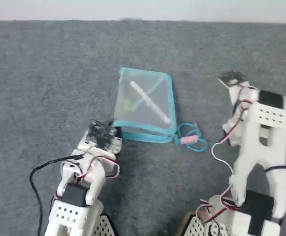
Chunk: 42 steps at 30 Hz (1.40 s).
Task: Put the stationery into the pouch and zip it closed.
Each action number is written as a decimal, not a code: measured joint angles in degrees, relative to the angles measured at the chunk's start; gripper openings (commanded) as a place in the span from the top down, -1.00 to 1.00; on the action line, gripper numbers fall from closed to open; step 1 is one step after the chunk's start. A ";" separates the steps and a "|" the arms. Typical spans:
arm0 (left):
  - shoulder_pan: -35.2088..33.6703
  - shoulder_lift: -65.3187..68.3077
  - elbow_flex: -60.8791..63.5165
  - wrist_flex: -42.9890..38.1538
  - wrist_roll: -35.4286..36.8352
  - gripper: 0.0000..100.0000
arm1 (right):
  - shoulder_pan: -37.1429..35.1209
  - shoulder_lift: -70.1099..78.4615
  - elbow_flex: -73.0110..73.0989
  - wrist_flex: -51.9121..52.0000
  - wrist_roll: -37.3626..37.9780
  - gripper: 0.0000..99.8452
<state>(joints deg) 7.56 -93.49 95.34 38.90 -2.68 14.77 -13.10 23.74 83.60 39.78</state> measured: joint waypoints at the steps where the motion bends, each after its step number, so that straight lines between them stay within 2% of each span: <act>1: -2.46 0.00 0.00 0.00 0.97 0.98 | 1.14 0.09 0.44 -1.14 1.05 0.60; 3: -4.92 0.00 0.00 0.00 1.67 0.98 | 2.64 1.32 0.44 -2.81 2.55 0.60; 7: -3.08 0.00 0.00 0.88 -0.35 0.98 | 3.34 9.58 -1.23 -3.43 3.87 0.60; 15: -2.81 0.00 0.00 1.05 -0.35 0.98 | 8.62 26.02 -13.89 -3.43 4.40 0.60; 25: -2.46 0.00 0.00 1.05 -0.35 0.98 | 10.55 34.64 -19.43 -3.96 8.62 0.61; 32: -2.37 0.00 0.00 1.05 -0.35 0.98 | 11.69 37.98 -20.57 -6.42 8.53 0.99; 37: -2.37 0.00 0.00 1.05 -0.35 0.98 | 12.13 38.42 -21.01 -5.71 8.53 0.99; 42: -2.37 0.00 0.00 1.05 -0.35 0.98 | 12.13 34.02 -21.10 0.26 7.38 0.99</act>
<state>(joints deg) 5.19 -93.49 95.34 39.96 -3.03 26.90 20.92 2.64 83.87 47.16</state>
